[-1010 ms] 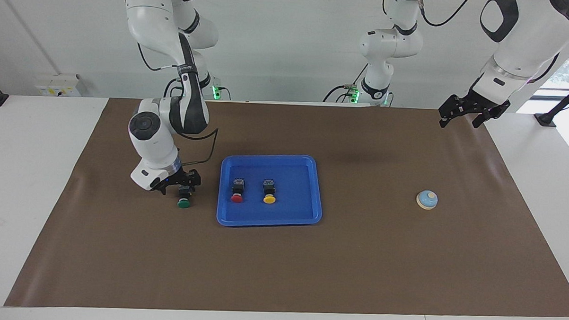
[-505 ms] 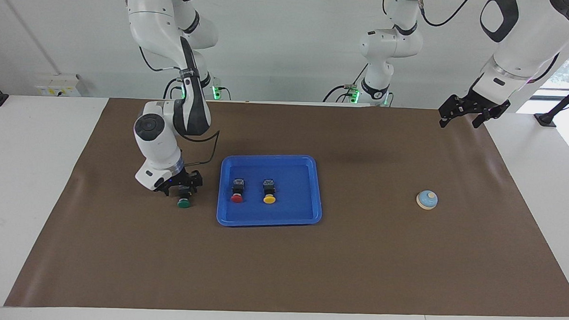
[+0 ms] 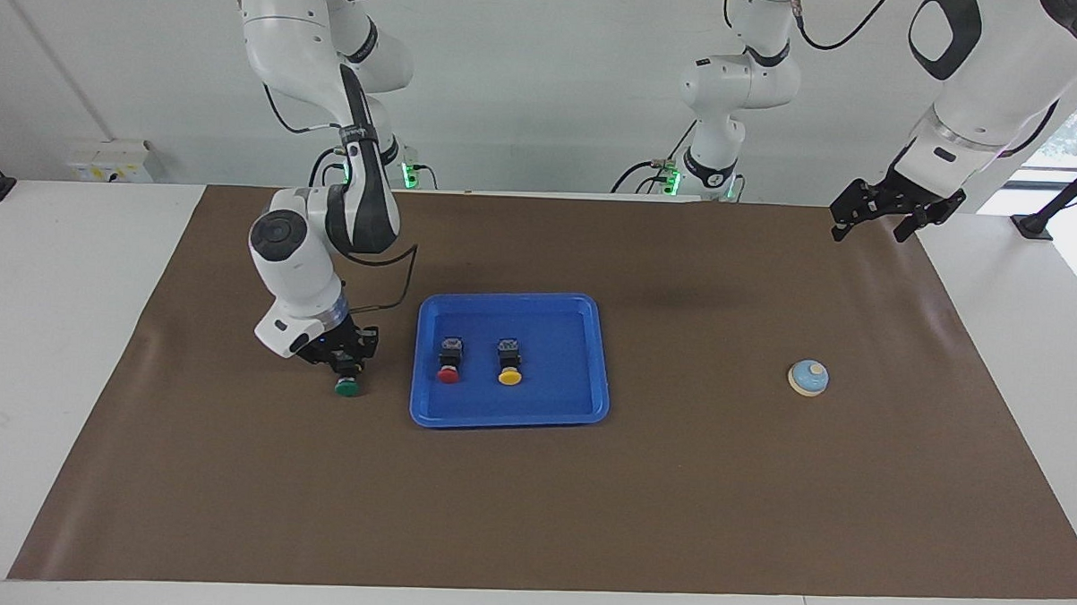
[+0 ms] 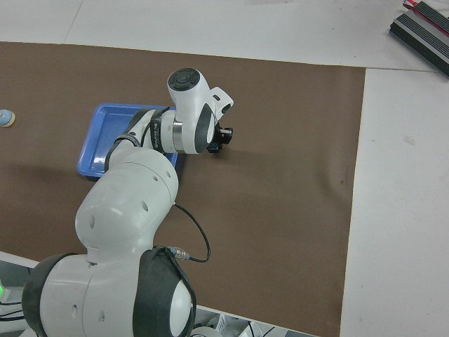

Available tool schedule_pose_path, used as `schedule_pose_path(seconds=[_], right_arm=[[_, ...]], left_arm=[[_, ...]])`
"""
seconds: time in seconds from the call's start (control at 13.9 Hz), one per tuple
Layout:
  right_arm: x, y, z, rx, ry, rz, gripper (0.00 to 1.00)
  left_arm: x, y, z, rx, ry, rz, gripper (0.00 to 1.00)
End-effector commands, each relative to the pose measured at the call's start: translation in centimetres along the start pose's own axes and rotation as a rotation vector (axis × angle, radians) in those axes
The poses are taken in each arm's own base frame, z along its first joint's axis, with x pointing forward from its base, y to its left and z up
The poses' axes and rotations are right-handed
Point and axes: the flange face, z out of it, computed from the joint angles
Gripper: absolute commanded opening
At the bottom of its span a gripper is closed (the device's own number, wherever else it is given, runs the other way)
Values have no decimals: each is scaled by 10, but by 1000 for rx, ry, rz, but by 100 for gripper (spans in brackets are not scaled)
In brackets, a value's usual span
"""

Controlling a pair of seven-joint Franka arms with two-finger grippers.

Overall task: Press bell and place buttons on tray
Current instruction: 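Carry the green button into the tray and release it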

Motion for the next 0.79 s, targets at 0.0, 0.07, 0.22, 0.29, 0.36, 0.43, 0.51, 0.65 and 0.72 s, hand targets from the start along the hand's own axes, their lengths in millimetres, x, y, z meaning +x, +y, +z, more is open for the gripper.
schedule_pose_path(seconds=[0.0,0.07,0.22,0.29,0.36,0.43,0.51,0.65,0.72], right_arm=[[18,-74,-49,29,-9,82,0],[21,-109,-60,32,-2,107,0],[26,-165,-78,39,14,139,0],[24,-196,-78,35,10,138,0],[22,-235,-72,26,5,152,0],[24,-265,-68,28,10,180,0],[29,-286,-62,30,16,199,0],[29,-306,-45,21,0,181,0],[29,-308,-43,23,2,181,0]], left_arm=[[-8,0,-3,2,-5,-10,100],[-8,0,-3,2,-5,-10,100],[-8,0,-3,2,-5,-10,100],[-8,0,-4,2,-4,-10,100],[-8,0,-3,2,-5,-10,100],[-8,0,-3,2,-5,-10,100],[-8,0,-4,2,-4,-10,100],[-8,0,-3,2,-5,-10,100],[-8,0,-3,2,-5,-10,100]])
